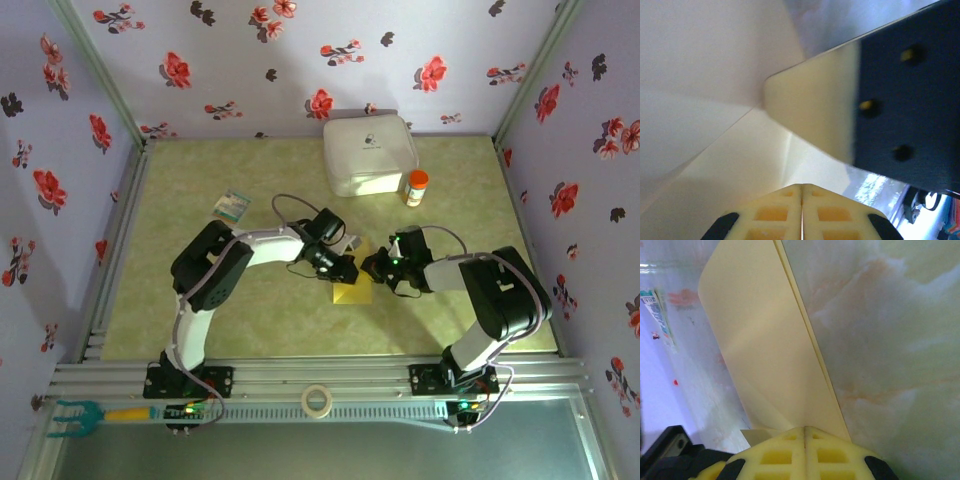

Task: Fold a paper plane with a square sheet of paper (pick it up from the middle)
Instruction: Fold the triangle a second time at the center of the table.

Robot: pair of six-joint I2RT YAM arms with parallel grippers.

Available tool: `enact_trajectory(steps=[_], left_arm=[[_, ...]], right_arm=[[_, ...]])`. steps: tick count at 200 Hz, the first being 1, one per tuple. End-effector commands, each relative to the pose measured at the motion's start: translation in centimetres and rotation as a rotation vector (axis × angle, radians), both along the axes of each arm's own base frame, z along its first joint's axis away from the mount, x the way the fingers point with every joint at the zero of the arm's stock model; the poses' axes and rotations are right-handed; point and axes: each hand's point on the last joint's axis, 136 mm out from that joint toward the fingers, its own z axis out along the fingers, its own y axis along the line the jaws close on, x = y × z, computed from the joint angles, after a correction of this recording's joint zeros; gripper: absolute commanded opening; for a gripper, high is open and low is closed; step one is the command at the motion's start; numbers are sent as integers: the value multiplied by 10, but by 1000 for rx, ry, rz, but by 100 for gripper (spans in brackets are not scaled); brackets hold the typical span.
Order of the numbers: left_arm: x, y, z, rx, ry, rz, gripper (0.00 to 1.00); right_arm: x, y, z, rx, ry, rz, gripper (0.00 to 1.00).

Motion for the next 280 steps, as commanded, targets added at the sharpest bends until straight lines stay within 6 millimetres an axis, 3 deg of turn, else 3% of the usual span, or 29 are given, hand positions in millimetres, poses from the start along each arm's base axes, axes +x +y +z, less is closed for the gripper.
enact_trajectory(steps=[1,29,80,142,183,220,254,280], left_arm=[[-14,16,-18,71,40,-22,9],[-20,22,-20,75,39,-23,10],[-22,24,2,36,-4,-30,16],[-39,51,-18,135,26,-46,10],[-42,56,-5,132,0,-60,9],[-20,44,29,36,-99,-10,7],[18,39,40,-4,-144,97,5],[33,30,37,-14,-140,100,5]], right_arm=[[-23,-25,-39,-125,126,-62,0],[-23,-24,-41,-125,129,-62,0],[-22,-25,-40,-128,130,-62,0],[-23,-25,-39,-133,128,-63,0],[-19,-23,-33,-123,112,-55,0],[-6,-11,-14,-79,56,-19,0],[5,-2,17,-40,-20,11,9],[-1,-11,27,-92,-23,8,17]])
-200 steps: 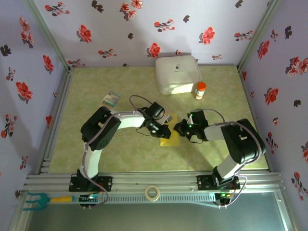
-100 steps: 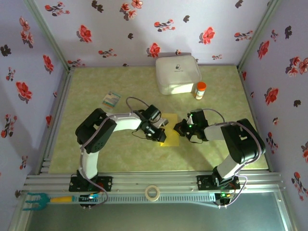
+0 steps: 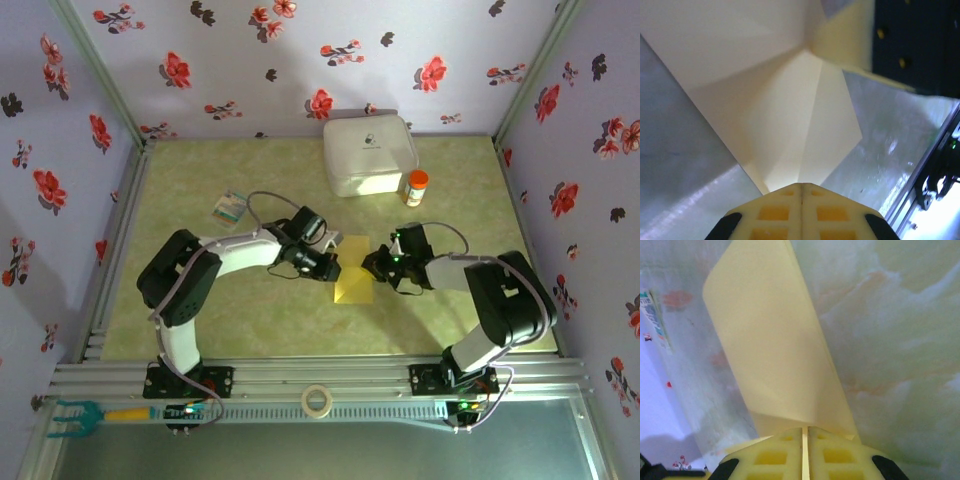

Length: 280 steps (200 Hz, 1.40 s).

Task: Fold a paper plane with a square sheet of paper (pick it up from the middle)
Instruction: Fold the triangle a second time at the center of the table, then turn over the paper at the center of the table.

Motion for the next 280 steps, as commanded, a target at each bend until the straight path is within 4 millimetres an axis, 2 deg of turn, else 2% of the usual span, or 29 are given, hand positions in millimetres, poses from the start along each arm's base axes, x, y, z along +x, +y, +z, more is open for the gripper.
enact_trajectory(steps=[1,23,36,66,89,119,208,280], left_arm=[[24,-13,5,-29,-30,27,5],[24,-16,-9,-12,3,10,6],[22,-14,-19,8,19,5,5],[17,-8,-34,42,43,-1,6],[14,-4,-43,60,55,5,5],[11,-1,-51,71,71,14,5],[11,0,-51,67,72,21,5],[10,-1,-52,68,77,19,5]], right_arm=[[-2,-9,14,-60,-25,4,18],[-13,-19,19,-92,-23,-20,22],[-21,-25,21,-100,-20,-39,29],[-41,-32,21,-82,0,-82,37],[-51,-30,26,-75,-2,-71,39],[-65,-35,23,-146,33,-44,40],[-74,-13,15,-125,75,13,39],[-69,1,9,-103,86,36,39]])
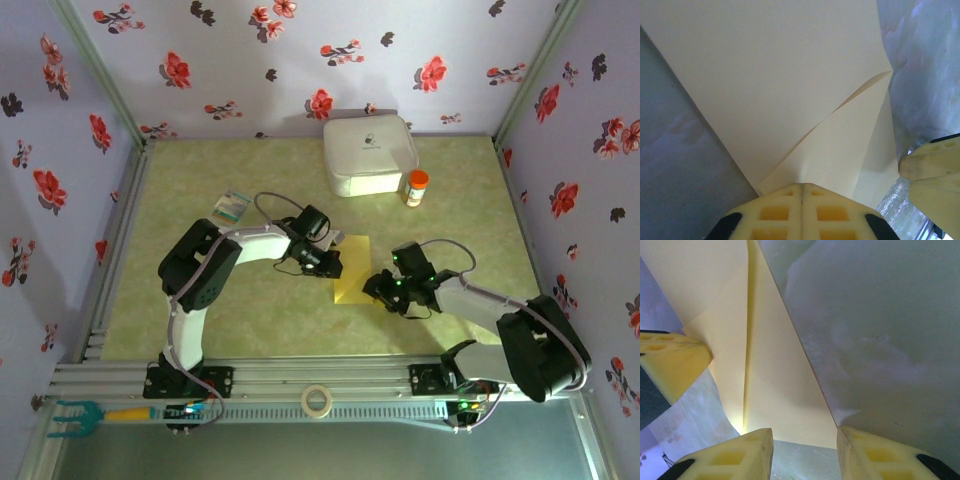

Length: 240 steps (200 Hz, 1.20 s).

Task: Fold a paper plane with a square sheet of paper (pick it up from the middle)
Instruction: Turn over the paper at the center of the table.

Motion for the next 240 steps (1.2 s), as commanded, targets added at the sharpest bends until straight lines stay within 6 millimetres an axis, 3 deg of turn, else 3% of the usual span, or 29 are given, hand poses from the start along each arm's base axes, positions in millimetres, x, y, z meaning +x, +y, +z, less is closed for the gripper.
enact_trajectory(steps=[1,65,123,180,240], left_arm=[[-6,6,-15,30,30,2,5],[-6,6,-16,31,33,1,5],[-7,6,-16,31,33,-3,5],[-8,6,-16,34,38,-6,5],[-7,6,-13,31,34,-5,5]], right_arm=[[12,12,11,40,-32,2,39],[23,19,3,38,-13,-3,39],[51,34,18,91,-95,-4,47],[78,29,26,101,-130,-9,48],[85,20,18,138,-127,-20,42]])
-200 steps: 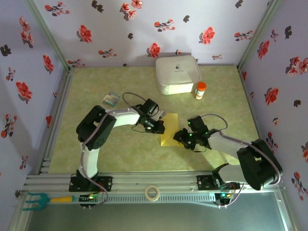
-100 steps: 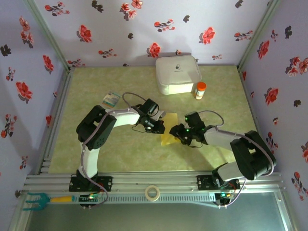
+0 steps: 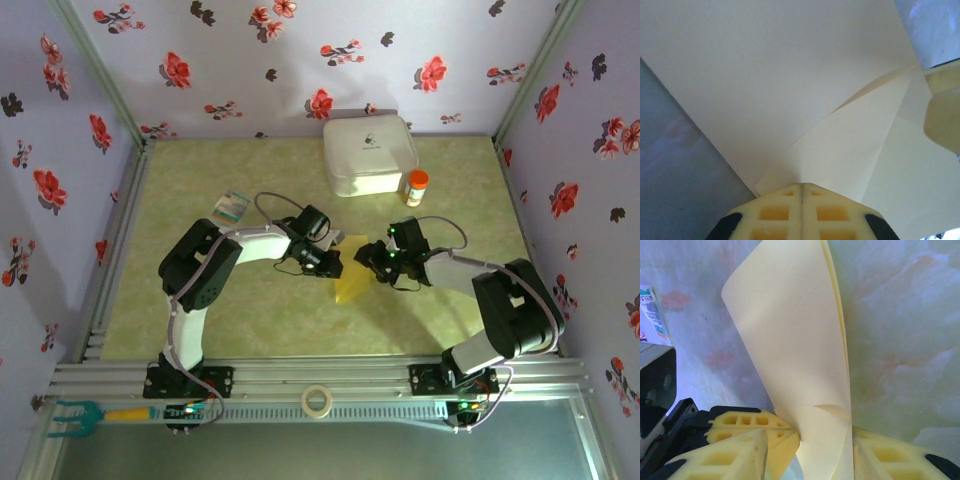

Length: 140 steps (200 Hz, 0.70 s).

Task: Fold a paper plane with a square sheet of paper (pick it up from the middle)
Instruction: Turn over the paper at the center of the table.

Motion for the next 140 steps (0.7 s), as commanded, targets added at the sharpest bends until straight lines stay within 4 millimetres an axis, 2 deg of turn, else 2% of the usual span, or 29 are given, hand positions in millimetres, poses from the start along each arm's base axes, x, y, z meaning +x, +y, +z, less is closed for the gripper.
enact_trajectory(steps=[1,65,140], left_arm=[[-7,7,-13,37,32,-2,5],[-7,6,-10,26,28,2,6],[-4,4,-4,18,20,7,10]], right_arm=[[3,1,-1,28,-20,19,41],[4,-6,-15,39,-26,17,32],[4,-12,-18,64,-38,14,16]])
